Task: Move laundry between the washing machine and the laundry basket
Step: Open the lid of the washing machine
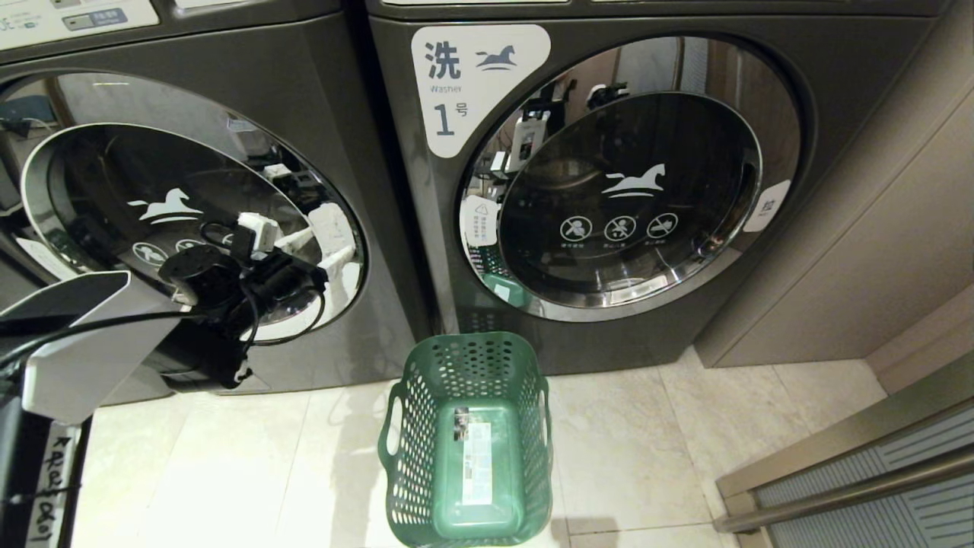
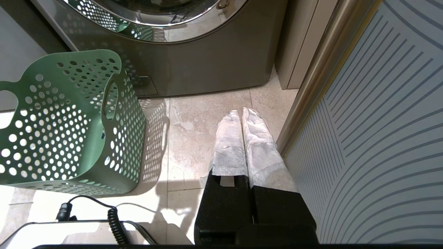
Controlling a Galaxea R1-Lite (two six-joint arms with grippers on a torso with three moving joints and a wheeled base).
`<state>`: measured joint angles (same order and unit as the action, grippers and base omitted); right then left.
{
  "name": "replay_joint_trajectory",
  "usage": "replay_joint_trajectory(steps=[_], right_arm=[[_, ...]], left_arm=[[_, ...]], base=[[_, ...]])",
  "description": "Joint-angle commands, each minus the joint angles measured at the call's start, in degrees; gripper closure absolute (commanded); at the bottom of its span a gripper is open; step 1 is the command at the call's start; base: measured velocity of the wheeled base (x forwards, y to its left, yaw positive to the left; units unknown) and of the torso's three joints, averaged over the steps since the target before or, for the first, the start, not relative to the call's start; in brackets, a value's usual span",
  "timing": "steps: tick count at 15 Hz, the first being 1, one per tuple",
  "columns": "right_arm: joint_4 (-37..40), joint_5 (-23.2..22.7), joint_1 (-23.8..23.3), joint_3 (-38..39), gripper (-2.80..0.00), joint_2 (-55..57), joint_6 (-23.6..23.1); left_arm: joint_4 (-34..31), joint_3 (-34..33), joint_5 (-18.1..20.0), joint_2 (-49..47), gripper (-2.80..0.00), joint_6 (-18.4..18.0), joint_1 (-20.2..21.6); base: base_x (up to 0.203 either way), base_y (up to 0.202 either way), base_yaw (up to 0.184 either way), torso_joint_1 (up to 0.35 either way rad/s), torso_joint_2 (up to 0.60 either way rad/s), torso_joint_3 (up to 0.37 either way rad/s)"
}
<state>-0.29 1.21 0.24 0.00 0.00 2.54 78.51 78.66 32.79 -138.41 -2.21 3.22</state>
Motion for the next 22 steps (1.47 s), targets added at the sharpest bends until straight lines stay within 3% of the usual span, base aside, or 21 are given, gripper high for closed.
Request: replay_joint_trajectory(steps=[1, 5, 10, 13, 16, 19, 22], right_arm=[[0.0, 0.0, 0.0, 0.0, 0.00, 0.0, 0.0], [-0.1, 0.0, 0.0, 0.0, 0.00, 0.1, 0.0], [0.0, 0.0, 0.0, 0.0, 0.00, 0.1, 0.0], [0.0, 0.0, 0.0, 0.0, 0.00, 0.1, 0.0], [-0.1, 0.0, 0.0, 0.0, 0.00, 0.1, 0.0], [0.0, 0.0, 0.0, 0.0, 0.00, 0.0, 0.0], [0.0, 0.0, 0.0, 0.0, 0.00, 0.1, 0.0]], left_arm=[[-0.2, 1.3, -0.2, -0.7, -2.80, -0.2, 0.0], [-1.5, 3.0, -0.4, -0.8, -2.80, 0.2, -0.1], [-1.5, 3.4, 4.4, -0.9, -2.80, 3.1, -0.5], [-1.5, 4.0, 5.3, -1.7, -2.80, 3.2, -0.8], [-1.5, 10.0, 5.3, -5.0, -2.80, 3.9, -0.8], [-1.6, 16.8, 5.8, -8.0, -2.80, 7.5, -0.4], [-1.7, 19.3, 9.3, -9.9, -2.80, 8.6, 0.6]], base=[[0.000, 0.000, 0.000, 0.000, 0.00, 0.000], [0.000, 0.000, 0.000, 0.000, 0.00, 0.000], [0.000, 0.000, 0.000, 0.000, 0.00, 0.000], [0.000, 0.000, 0.000, 0.000, 0.00, 0.000], [0.000, 0.000, 0.000, 0.000, 0.00, 0.000], [0.000, 0.000, 0.000, 0.000, 0.00, 0.000], [0.000, 0.000, 0.000, 0.000, 0.00, 0.000]])
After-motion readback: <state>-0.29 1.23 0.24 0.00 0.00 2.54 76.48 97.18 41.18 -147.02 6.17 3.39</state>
